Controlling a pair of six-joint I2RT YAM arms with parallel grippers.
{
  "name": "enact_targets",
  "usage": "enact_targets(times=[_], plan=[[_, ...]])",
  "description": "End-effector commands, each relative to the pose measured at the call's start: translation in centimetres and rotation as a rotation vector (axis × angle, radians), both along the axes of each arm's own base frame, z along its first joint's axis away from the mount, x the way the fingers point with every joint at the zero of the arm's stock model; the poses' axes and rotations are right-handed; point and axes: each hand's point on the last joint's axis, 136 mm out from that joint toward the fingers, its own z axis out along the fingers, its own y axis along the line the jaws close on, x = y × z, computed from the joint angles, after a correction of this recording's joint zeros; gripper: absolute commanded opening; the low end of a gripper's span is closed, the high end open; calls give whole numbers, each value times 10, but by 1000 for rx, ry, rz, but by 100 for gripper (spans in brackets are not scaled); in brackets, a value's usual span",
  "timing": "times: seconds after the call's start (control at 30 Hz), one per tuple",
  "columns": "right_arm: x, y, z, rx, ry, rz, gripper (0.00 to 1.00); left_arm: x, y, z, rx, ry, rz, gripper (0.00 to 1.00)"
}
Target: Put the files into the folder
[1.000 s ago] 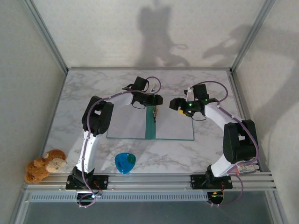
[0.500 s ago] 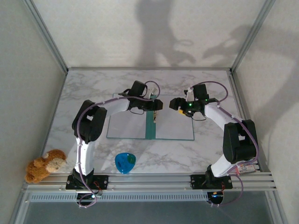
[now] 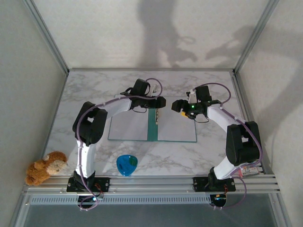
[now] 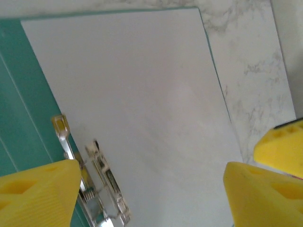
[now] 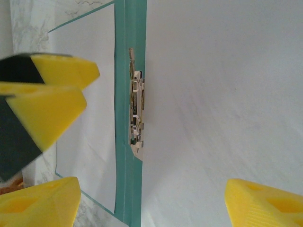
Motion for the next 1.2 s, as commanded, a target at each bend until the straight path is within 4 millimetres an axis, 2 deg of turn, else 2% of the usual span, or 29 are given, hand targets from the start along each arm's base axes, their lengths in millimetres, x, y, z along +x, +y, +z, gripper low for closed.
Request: enact_targets(times=[0.0,0.17,0.37,0.73,1.17], plan=[[-7,3,5,18,3,12,80,17,5,-13,49,2,20,81],[-8,4,0,18,17,18,80,32,2,-16,55,0,18,84],[-8,5,-4,22,24,21,80,39,-1,-25,47,29,-3,86],[-8,7,-12,22,54,38,80,36,-11,-34,10,58,-51,86],[-9,7,-17,19,67,43,80,32,-13,-42,-3,78,-74,85]])
